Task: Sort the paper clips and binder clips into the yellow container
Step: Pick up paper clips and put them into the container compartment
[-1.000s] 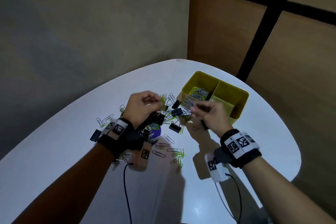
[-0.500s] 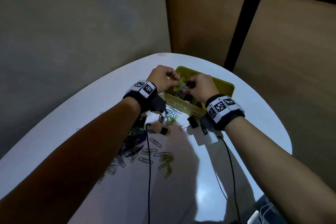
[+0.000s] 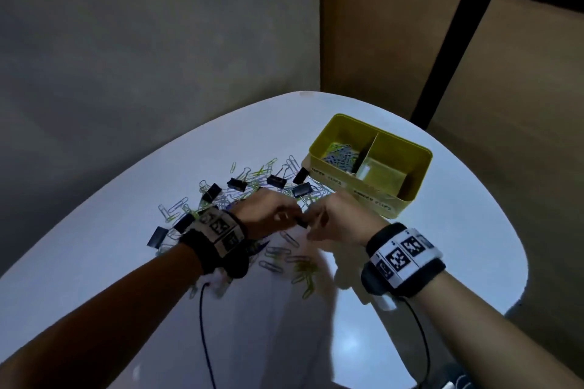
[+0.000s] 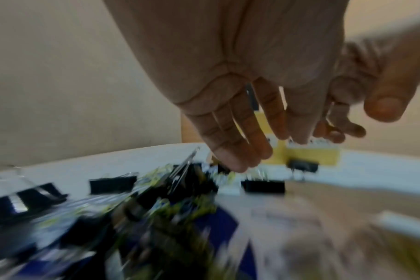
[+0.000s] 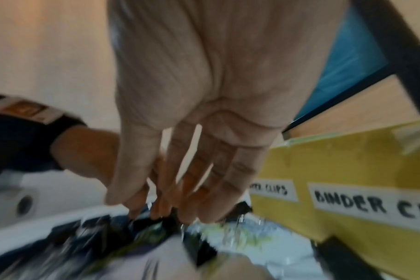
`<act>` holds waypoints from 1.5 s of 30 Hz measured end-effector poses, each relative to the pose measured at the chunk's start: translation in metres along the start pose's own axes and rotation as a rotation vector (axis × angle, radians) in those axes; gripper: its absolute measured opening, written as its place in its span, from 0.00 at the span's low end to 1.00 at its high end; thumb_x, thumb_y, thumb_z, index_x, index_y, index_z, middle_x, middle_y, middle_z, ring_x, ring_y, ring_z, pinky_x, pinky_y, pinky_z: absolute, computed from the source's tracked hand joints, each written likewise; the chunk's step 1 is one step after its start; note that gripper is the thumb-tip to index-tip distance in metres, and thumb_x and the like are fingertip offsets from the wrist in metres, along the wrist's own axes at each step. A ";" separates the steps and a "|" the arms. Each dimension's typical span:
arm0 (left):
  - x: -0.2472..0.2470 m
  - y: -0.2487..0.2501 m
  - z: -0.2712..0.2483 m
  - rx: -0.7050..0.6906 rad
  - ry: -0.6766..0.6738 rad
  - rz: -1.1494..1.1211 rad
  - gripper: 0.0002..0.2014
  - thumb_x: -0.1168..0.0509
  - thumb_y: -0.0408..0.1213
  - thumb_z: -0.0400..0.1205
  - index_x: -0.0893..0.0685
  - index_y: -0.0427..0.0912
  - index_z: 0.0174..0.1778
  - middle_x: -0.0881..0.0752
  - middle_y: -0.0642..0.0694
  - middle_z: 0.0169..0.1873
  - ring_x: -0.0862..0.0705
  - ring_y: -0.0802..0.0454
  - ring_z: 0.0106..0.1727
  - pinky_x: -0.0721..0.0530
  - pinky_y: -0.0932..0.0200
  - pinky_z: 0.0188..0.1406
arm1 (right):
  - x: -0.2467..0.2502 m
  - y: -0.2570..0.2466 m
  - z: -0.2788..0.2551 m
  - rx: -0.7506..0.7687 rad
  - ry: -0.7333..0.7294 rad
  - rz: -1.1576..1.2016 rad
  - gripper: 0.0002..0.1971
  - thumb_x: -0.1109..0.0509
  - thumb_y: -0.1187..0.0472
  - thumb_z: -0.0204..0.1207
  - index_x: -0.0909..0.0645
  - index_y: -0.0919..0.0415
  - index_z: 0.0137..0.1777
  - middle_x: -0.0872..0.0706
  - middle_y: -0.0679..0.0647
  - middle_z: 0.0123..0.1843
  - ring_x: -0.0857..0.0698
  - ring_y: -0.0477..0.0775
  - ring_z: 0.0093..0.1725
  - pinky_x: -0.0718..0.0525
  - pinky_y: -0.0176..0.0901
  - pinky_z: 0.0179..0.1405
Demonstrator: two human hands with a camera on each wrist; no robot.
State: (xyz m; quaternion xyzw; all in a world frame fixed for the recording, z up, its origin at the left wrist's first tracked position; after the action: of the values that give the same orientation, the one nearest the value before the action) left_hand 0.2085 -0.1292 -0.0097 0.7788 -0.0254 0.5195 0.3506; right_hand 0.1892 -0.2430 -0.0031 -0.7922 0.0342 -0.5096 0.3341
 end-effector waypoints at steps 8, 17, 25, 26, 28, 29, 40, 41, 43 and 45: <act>-0.079 -0.007 -0.049 -0.214 -0.190 0.442 0.35 0.30 0.32 0.70 0.35 0.41 0.74 0.29 0.31 0.72 0.27 0.33 0.70 0.25 0.40 0.68 | -0.102 0.008 -0.019 -0.085 -0.180 -0.198 0.28 0.16 0.56 0.58 0.24 0.60 0.56 0.23 0.56 0.57 0.19 0.61 0.54 0.22 0.48 0.50; -0.097 -0.018 -0.051 -0.158 0.029 0.493 0.13 0.29 0.20 0.61 0.16 0.39 0.37 0.18 0.42 0.33 0.17 0.43 0.32 0.14 0.56 0.28 | -0.094 0.004 -0.008 -0.082 -0.041 -0.064 0.14 0.19 0.58 0.65 0.12 0.64 0.48 0.13 0.60 0.52 0.15 0.60 0.53 0.17 0.51 0.56; -0.089 -0.009 -0.068 0.023 0.098 0.264 0.27 0.44 0.51 0.76 0.21 0.34 0.63 0.17 0.35 0.52 0.22 0.38 0.55 0.23 0.45 0.59 | -0.099 0.008 -0.024 -0.094 0.058 -0.085 0.15 0.23 0.52 0.70 0.13 0.62 0.50 0.17 0.58 0.53 0.17 0.59 0.54 0.19 0.47 0.52; -0.093 -0.008 -0.072 0.026 0.097 0.256 0.31 0.42 0.56 0.74 0.21 0.34 0.63 0.18 0.35 0.52 0.22 0.38 0.55 0.23 0.47 0.58 | -0.101 0.009 -0.024 -0.104 0.049 -0.105 0.16 0.23 0.49 0.68 0.15 0.62 0.45 0.19 0.56 0.49 0.19 0.58 0.50 0.21 0.44 0.45; -0.099 -0.007 -0.077 0.022 0.105 0.266 0.31 0.32 0.57 0.69 0.18 0.33 0.58 0.17 0.36 0.49 0.21 0.38 0.52 0.21 0.50 0.54 | -0.104 0.007 -0.024 -0.133 0.049 -0.116 0.18 0.23 0.45 0.66 0.23 0.58 0.36 0.24 0.54 0.42 0.22 0.56 0.44 0.31 0.39 0.33; -0.100 -0.003 -0.078 0.018 0.111 0.290 0.28 0.26 0.53 0.65 0.16 0.33 0.51 0.16 0.38 0.45 0.20 0.40 0.48 0.18 0.54 0.50 | -0.105 0.005 -0.024 -0.144 0.059 -0.114 0.17 0.22 0.45 0.65 0.24 0.56 0.35 0.25 0.53 0.41 0.23 0.55 0.43 0.33 0.39 0.33; -0.096 -0.013 -0.070 0.044 0.092 0.400 0.17 0.20 0.26 0.49 0.20 0.42 0.26 0.21 0.46 0.25 0.19 0.48 0.25 0.26 0.60 0.21 | -0.108 -0.014 -0.017 -0.143 0.048 -0.214 0.11 0.36 0.67 0.73 0.12 0.59 0.47 0.33 0.51 0.33 0.27 0.59 0.39 0.35 0.41 0.33; -0.094 -0.005 -0.071 0.034 0.078 0.430 0.15 0.22 0.24 0.53 0.20 0.40 0.28 0.19 0.43 0.27 0.18 0.44 0.29 0.24 0.58 0.22 | -0.106 -0.015 -0.017 -0.163 0.052 -0.217 0.11 0.37 0.66 0.74 0.12 0.60 0.48 0.35 0.51 0.32 0.27 0.61 0.39 0.34 0.41 0.35; -0.090 0.002 -0.071 0.102 0.044 0.432 0.09 0.33 0.22 0.70 0.19 0.33 0.45 0.18 0.34 0.44 0.19 0.36 0.49 0.20 0.49 0.40 | -0.103 -0.016 -0.016 -0.192 0.057 -0.200 0.11 0.37 0.67 0.74 0.13 0.62 0.49 0.29 0.56 0.35 0.21 0.65 0.42 0.32 0.41 0.38; -0.091 -0.008 -0.071 0.236 -0.002 0.486 0.12 0.42 0.25 0.79 0.24 0.33 0.58 0.23 0.34 0.57 0.26 0.37 0.61 0.25 0.44 0.56 | -0.102 -0.014 -0.015 -0.222 0.060 -0.144 0.12 0.37 0.69 0.71 0.12 0.63 0.47 0.21 0.62 0.41 0.17 0.66 0.44 0.24 0.42 0.40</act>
State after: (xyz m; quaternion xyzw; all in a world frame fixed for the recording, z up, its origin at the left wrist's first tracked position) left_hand 0.1138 -0.1125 -0.0742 0.7858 -0.1511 0.5872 0.1221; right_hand 0.1239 -0.1993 -0.0710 -0.8092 0.0436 -0.5486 0.2057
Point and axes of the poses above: each hand's wrist, its own z-axis towards the middle knuckle, its own x-axis out of the back of the hand, y = z × x, the point moved 8 cm from there along z, towards the middle knuckle
